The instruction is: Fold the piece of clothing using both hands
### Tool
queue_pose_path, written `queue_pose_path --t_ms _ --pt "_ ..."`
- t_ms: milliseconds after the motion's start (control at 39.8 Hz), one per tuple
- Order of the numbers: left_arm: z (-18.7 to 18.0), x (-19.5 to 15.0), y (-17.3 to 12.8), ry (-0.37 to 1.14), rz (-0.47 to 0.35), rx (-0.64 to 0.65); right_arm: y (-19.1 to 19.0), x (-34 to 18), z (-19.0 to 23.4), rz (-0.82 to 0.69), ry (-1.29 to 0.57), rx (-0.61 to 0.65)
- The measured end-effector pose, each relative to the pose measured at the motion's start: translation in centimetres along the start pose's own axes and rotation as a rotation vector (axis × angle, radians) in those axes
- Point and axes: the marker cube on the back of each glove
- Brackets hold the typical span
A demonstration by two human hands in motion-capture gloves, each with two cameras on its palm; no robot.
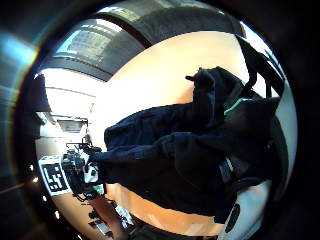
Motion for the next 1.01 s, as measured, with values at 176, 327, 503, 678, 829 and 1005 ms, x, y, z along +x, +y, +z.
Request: queue_pose_path --t_ms 176,327,503,678,829,1005 --pt "2.1 -0.2 1.2 0.084 -0.034 -0.170 -0.4 0.4 1.1 0.017 0.027 0.010" --pt "2.1 -2.0 0.3 0.088 -0.094 0.062 -0.6 1.4 0.0 0.001 -0.001 0.105" --pt "1.1 -2.0 2.0 0.067 -0.095 0.254 0.0 5.1 -1.9 0.059 -0.061 0.145" --pt "0.7 -1.7 4.3 -0.034 -0.034 0.265 0.6 9.2 -0.5 0.194 -0.445 0.097" --pt "1.5 -0.2 5.7 -0.003 0.059 0.218 7.0 11.6 -1.3 0.254 -0.607 0.117" --pt "4.4 0.5 4.9 0.104 0.041 0.134 13.1 13.7 1.7 0.370 -0.661 0.157"
